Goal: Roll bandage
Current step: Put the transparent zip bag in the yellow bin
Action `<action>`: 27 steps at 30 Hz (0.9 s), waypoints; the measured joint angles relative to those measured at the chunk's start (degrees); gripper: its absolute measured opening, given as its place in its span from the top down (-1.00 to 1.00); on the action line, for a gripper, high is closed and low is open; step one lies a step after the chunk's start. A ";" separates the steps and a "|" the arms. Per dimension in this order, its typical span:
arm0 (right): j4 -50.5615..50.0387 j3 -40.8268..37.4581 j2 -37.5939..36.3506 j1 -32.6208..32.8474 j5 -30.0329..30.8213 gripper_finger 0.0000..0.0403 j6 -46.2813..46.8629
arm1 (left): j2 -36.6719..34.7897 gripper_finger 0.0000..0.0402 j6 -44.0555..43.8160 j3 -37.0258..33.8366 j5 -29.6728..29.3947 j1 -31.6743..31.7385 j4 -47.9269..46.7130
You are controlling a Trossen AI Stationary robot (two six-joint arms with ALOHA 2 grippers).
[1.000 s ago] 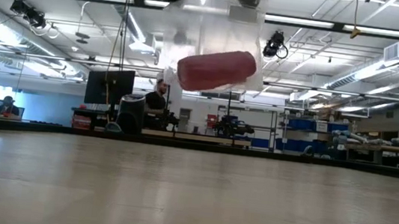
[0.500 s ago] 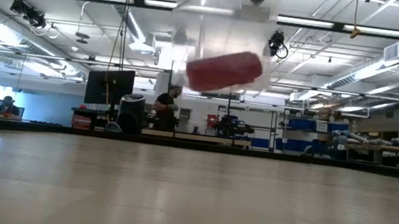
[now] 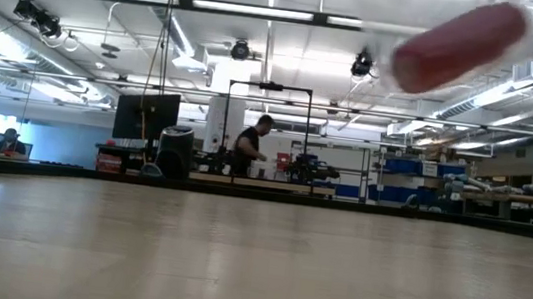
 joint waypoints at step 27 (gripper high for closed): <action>-24.38 0.10 -4.47 36.23 5.36 1.00 58.18 | -0.02 0.36 -1.57 0.00 0.01 -0.52 -0.18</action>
